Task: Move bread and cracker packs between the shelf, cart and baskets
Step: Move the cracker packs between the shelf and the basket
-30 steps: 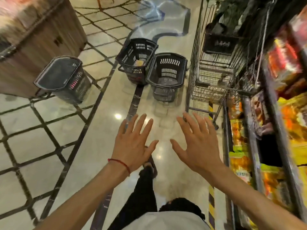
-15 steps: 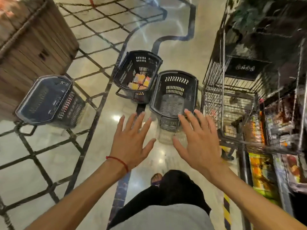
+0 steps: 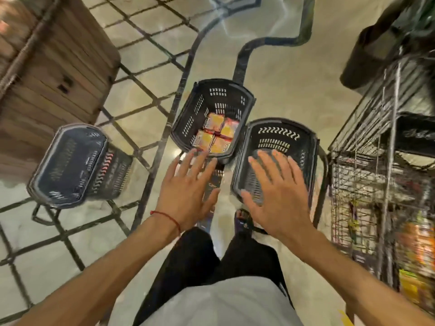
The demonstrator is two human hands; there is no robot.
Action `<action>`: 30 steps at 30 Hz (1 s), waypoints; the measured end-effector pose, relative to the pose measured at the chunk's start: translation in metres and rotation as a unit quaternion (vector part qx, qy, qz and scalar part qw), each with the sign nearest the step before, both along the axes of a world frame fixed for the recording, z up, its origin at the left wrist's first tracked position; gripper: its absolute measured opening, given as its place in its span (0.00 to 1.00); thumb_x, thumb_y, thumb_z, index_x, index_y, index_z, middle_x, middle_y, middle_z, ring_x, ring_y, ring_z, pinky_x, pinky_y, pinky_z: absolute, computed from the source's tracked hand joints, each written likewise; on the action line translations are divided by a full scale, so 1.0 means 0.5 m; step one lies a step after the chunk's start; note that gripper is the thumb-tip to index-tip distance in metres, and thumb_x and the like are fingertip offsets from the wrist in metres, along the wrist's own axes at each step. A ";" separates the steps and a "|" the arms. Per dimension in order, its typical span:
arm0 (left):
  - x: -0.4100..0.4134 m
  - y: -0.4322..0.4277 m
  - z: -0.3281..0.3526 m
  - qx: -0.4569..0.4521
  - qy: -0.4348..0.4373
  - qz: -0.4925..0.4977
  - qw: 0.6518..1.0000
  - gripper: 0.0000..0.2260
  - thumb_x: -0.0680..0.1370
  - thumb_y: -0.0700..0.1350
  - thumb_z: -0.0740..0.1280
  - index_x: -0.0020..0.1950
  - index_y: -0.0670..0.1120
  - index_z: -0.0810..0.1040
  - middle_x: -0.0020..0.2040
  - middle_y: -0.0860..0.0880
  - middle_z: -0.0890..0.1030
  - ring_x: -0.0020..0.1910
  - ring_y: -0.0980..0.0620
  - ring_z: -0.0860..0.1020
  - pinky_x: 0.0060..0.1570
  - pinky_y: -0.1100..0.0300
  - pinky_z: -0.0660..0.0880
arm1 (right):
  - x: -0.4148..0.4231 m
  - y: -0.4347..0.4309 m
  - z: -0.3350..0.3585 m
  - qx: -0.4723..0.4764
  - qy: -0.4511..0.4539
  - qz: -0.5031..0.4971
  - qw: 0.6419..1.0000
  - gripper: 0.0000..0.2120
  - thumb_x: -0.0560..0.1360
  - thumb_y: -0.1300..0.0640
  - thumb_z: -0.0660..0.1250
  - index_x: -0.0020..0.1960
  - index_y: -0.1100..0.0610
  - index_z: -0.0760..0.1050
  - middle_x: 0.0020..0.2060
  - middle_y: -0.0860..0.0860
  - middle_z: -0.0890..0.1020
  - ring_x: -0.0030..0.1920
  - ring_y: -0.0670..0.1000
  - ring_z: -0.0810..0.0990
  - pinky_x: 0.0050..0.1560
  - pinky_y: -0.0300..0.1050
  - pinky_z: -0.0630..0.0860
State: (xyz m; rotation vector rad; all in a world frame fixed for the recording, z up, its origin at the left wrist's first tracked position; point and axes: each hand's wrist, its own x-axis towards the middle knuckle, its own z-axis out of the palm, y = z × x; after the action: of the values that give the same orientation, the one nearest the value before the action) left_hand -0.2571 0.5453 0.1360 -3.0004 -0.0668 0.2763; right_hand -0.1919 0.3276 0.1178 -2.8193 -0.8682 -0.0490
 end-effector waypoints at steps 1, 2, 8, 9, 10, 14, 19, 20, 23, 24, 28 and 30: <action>0.029 0.016 0.001 -0.007 0.005 0.004 1.000 0.30 0.81 0.63 0.58 0.80 0.51 0.63 0.81 0.45 0.62 0.80 0.42 0.58 0.77 0.42 0.59 | 0.027 0.018 -0.003 0.001 0.006 0.009 1.000 0.33 0.79 0.38 0.62 0.79 0.55 0.68 0.79 0.55 0.69 0.80 0.59 0.63 0.80 0.62 0.58; 0.057 0.033 0.000 -0.016 0.012 0.008 1.000 0.30 0.81 0.63 0.57 0.81 0.51 0.62 0.81 0.45 0.61 0.80 0.42 0.58 0.77 0.42 0.59 | 0.053 0.035 -0.006 0.001 0.013 0.017 1.000 0.33 0.80 0.39 0.62 0.80 0.54 0.68 0.79 0.55 0.69 0.80 0.59 0.63 0.80 0.62 0.57; 0.207 0.172 -0.032 -0.018 0.050 0.002 0.999 0.31 0.81 0.64 0.49 0.82 0.52 0.60 0.82 0.46 0.59 0.80 0.43 0.57 0.76 0.42 0.61 | 0.196 0.153 -0.042 -0.034 0.044 0.007 0.998 0.34 0.80 0.38 0.62 0.81 0.53 0.65 0.79 0.54 0.68 0.80 0.59 0.62 0.81 0.61 0.54; 0.232 0.200 -0.043 -0.019 0.060 -0.003 0.998 0.31 0.82 0.64 0.47 0.82 0.52 0.59 0.82 0.46 0.59 0.81 0.43 0.56 0.76 0.42 0.60 | 0.220 0.177 -0.051 -0.039 0.046 0.000 0.998 0.34 0.80 0.38 0.62 0.81 0.54 0.66 0.79 0.54 0.68 0.80 0.59 0.62 0.81 0.61 0.55; 0.259 0.229 -0.055 -0.019 0.067 -0.009 0.998 0.32 0.82 0.65 0.46 0.83 0.52 0.57 0.83 0.46 0.57 0.81 0.43 0.55 0.77 0.42 0.59 | 0.244 0.204 -0.060 -0.044 0.047 -0.009 0.998 0.34 0.80 0.39 0.62 0.80 0.54 0.66 0.79 0.54 0.69 0.80 0.59 0.63 0.81 0.61 0.56; 0.370 0.349 -0.109 -0.048 0.055 -0.028 0.997 0.30 0.82 0.61 0.54 0.82 0.50 0.60 0.82 0.45 0.59 0.80 0.42 0.59 0.76 0.41 0.60 | 0.334 0.324 -0.098 -0.089 0.036 -0.041 0.995 0.32 0.81 0.39 0.60 0.80 0.55 0.67 0.78 0.55 0.70 0.79 0.60 0.65 0.80 0.60 0.55; 0.522 0.494 -0.189 -0.060 0.087 -0.071 0.992 0.30 0.81 0.61 0.58 0.81 0.49 0.62 0.82 0.44 0.60 0.80 0.40 0.59 0.76 0.39 0.57 | 0.447 0.470 -0.159 -0.057 0.046 -0.078 0.994 0.30 0.81 0.43 0.62 0.79 0.55 0.68 0.77 0.55 0.72 0.78 0.61 0.66 0.80 0.61 0.57; 0.551 0.516 -0.209 -0.063 0.094 -0.088 0.990 0.30 0.81 0.61 0.58 0.81 0.49 0.62 0.82 0.44 0.61 0.80 0.40 0.58 0.77 0.38 0.56 | 0.467 0.494 -0.176 -0.061 0.050 -0.081 0.994 0.31 0.81 0.43 0.61 0.80 0.55 0.67 0.78 0.54 0.71 0.79 0.60 0.66 0.81 0.60 0.57; 0.632 0.570 -0.283 -0.072 0.108 -0.131 0.983 0.30 0.81 0.60 0.57 0.81 0.50 0.61 0.81 0.44 0.62 0.80 0.40 0.58 0.77 0.40 0.52 | 0.524 0.551 -0.244 -0.089 0.068 -0.097 0.989 0.32 0.82 0.42 0.60 0.82 0.53 0.64 0.79 0.53 0.68 0.81 0.58 0.62 0.82 0.59 0.53; 0.657 0.584 -0.313 -0.077 0.110 -0.138 0.981 0.29 0.81 0.59 0.57 0.81 0.50 0.61 0.81 0.44 0.62 0.80 0.41 0.59 0.77 0.41 0.51 | 0.544 0.563 -0.273 -0.092 0.069 -0.100 0.988 0.32 0.81 0.42 0.61 0.82 0.53 0.64 0.79 0.53 0.68 0.81 0.58 0.62 0.82 0.58 0.53; 0.739 0.614 -0.452 -0.091 0.129 -0.156 0.975 0.28 0.82 0.59 0.57 0.80 0.50 0.63 0.80 0.44 0.64 0.79 0.41 0.61 0.76 0.40 0.57 | 0.611 0.583 -0.405 -0.108 0.082 -0.117 0.984 0.31 0.81 0.42 0.63 0.81 0.54 0.66 0.79 0.53 0.69 0.80 0.58 0.61 0.81 0.59 0.54; 0.769 0.617 -0.526 -0.099 0.136 -0.150 0.974 0.27 0.82 0.59 0.57 0.80 0.50 0.63 0.80 0.44 0.63 0.79 0.41 0.60 0.75 0.40 0.59 | 0.635 0.589 -0.471 -0.112 0.084 -0.123 0.983 0.31 0.81 0.42 0.62 0.80 0.54 0.68 0.78 0.54 0.71 0.79 0.59 0.64 0.80 0.60 0.58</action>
State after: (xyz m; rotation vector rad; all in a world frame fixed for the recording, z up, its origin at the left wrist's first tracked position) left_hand 0.1275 0.8539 -0.1271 -3.0703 0.4637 0.6905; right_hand 0.1258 0.6219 -0.1174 -3.0672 -0.5152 0.2655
